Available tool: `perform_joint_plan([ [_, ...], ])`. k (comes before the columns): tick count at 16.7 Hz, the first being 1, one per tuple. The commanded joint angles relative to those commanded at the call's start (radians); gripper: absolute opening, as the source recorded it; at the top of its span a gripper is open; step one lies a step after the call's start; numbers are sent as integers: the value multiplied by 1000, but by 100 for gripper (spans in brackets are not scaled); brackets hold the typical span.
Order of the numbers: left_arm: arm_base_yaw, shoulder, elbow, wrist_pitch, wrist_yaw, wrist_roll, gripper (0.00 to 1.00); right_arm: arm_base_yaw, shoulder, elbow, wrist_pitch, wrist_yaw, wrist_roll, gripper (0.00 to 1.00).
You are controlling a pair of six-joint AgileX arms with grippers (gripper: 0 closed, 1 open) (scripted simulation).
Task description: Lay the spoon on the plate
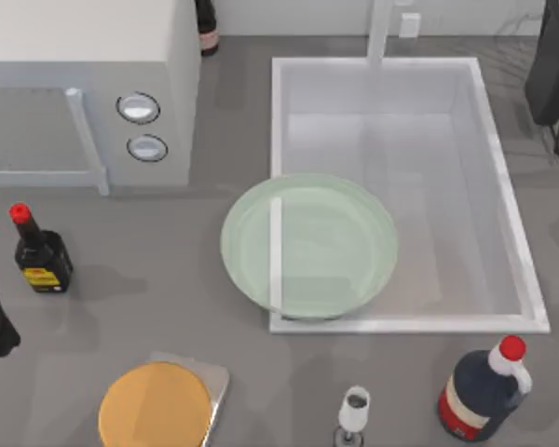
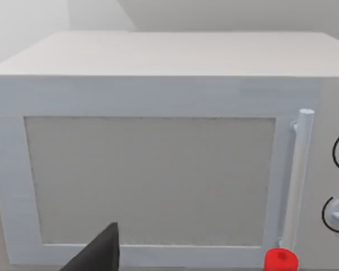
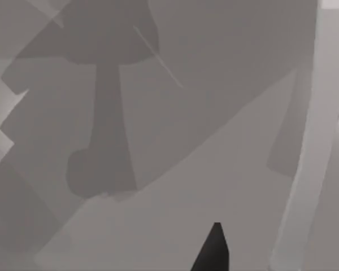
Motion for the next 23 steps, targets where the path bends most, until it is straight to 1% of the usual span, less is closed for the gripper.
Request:
perform_joint_plan([
  [2, 0, 0, 0, 0, 0, 0, 100, 62, 72, 77, -26, 1, -8, 0],
  [4, 0, 0, 0, 0, 0, 0, 100, 149, 174, 196, -62, 1, -18, 0],
  [12, 0, 0, 0, 0, 0, 0, 100, 603, 669, 890, -226, -2, -36, 0],
  [15, 0, 0, 0, 0, 0, 0, 100, 749, 806, 1082, -262, 1, -32, 0],
  [18, 0, 0, 0, 0, 0, 0, 100, 836, 881, 1181, -278, 5, -27, 0],
  [23, 0, 0, 0, 0, 0, 0, 100, 846, 889, 1192, -279, 6, -24, 0],
])
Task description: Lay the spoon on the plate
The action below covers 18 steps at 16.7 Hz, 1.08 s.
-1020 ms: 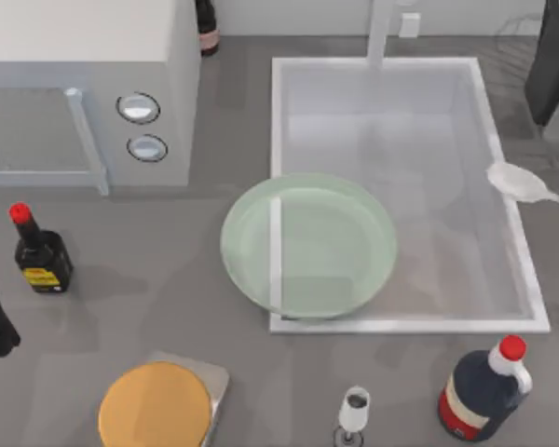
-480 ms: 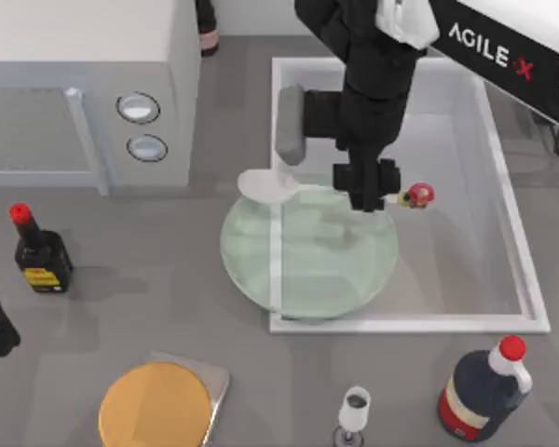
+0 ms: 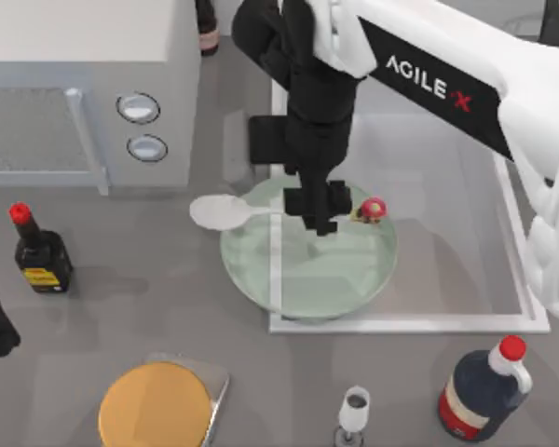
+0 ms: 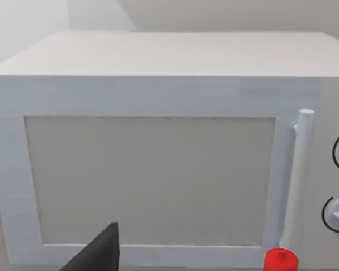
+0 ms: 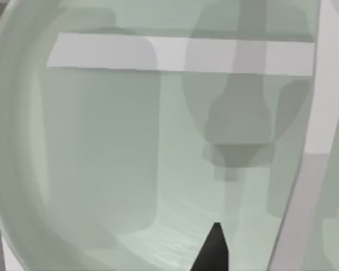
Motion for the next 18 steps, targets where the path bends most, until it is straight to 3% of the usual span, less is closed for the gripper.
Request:
perform_joint_plan([
  [18, 0, 0, 0, 0, 0, 0, 100, 26, -136, -180, 177, -79, -93, 0],
])
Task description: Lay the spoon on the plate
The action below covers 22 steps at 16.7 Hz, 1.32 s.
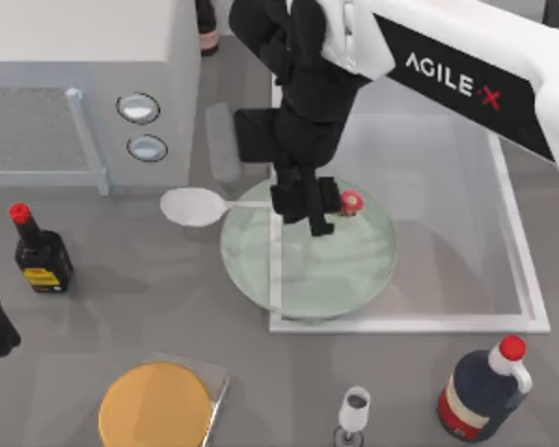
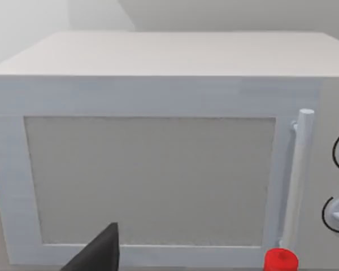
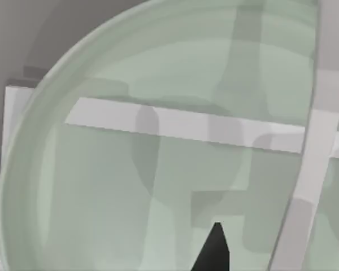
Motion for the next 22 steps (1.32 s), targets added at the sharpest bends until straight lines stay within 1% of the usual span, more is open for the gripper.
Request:
perform_joint_plan([
  [5, 0, 0, 0, 0, 0, 0, 100, -6, 19, -7, 12, 27, 39, 0],
  [12, 0, 0, 0, 0, 0, 0, 100, -20, 116, 15, 3, 74, 89, 0],
  [18, 0, 0, 0, 0, 0, 0, 100, -21, 136, 1, 1, 79, 94, 0],
  [22, 0, 0, 0, 0, 0, 0, 100, -21, 136, 1, 1, 79, 94, 30],
])
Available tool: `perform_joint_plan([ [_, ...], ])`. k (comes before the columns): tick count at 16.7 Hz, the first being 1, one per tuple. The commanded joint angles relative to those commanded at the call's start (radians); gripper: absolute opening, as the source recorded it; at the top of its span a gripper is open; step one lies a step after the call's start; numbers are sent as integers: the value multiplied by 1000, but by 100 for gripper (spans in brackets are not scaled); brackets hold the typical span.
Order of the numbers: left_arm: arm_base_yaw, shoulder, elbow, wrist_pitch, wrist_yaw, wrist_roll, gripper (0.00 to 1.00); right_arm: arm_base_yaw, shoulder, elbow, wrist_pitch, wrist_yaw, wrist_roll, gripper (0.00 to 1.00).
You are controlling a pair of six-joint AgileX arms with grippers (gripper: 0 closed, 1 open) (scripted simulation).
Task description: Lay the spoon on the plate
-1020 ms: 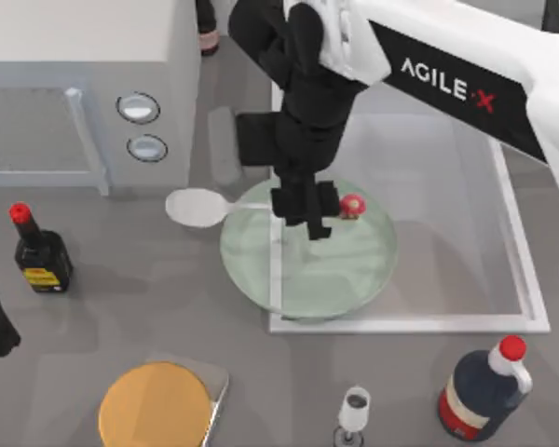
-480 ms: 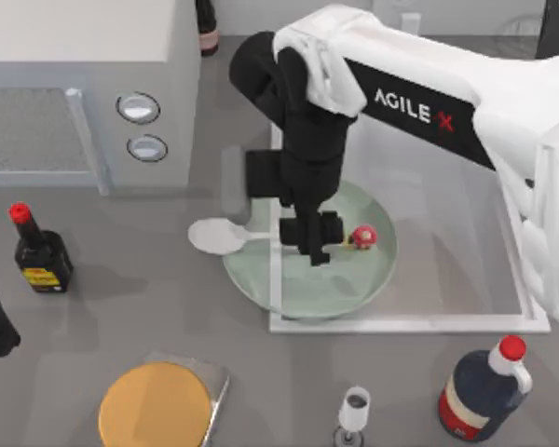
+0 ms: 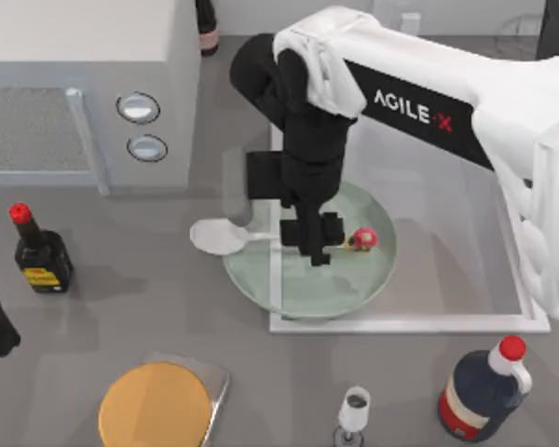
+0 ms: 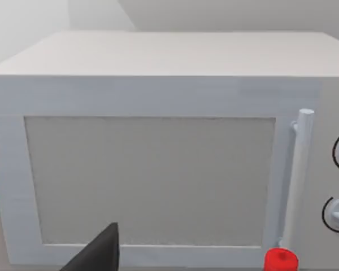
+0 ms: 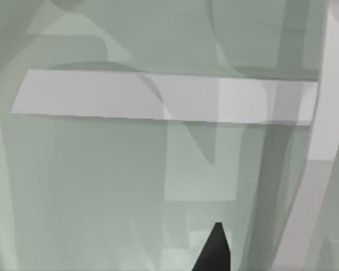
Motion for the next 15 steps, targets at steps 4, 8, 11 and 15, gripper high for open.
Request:
perform_joint_plan([
  [4, 0, 0, 0, 0, 0, 0, 100, 0, 0, 0, 0, 0, 0, 60],
  [8, 0, 0, 0, 0, 0, 0, 100, 0, 0, 0, 0, 0, 0, 90],
  [11, 0, 0, 0, 0, 0, 0, 100, 0, 0, 0, 0, 0, 0, 100],
  [15, 0, 0, 0, 0, 0, 0, 100, 0, 0, 0, 0, 0, 0, 100],
])
